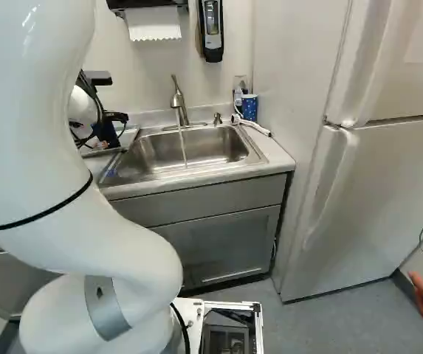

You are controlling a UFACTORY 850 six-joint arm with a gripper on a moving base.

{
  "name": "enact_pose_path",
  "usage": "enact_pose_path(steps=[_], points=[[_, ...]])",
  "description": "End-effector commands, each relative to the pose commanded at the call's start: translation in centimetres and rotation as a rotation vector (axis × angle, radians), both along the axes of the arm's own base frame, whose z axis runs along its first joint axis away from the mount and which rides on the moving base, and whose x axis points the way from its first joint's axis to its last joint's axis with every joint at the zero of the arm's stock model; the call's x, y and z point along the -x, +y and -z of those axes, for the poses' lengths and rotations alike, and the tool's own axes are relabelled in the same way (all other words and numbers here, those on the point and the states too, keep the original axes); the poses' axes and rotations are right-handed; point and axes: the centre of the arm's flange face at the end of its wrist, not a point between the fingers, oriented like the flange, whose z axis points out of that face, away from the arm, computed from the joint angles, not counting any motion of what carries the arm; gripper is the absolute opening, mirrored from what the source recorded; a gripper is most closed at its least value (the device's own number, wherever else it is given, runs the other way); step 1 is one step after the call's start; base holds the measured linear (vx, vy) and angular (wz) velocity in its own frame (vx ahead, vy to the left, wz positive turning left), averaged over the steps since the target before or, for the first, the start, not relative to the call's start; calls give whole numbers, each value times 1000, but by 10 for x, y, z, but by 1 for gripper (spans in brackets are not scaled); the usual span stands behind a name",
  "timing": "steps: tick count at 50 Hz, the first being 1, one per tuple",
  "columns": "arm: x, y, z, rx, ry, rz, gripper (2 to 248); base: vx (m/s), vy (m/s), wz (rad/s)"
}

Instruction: Rinse the cup and place it in the tray

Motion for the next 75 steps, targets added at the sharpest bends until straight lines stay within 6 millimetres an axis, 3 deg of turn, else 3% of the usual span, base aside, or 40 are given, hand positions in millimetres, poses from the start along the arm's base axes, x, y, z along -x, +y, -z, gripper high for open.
enact_pose_path(steps=[58, 75], points=[[8, -6, -64, -70, -104, 1, 247, 0, 0, 0], [13, -23, -83, -73, -147, 12, 247, 0, 0, 0]])
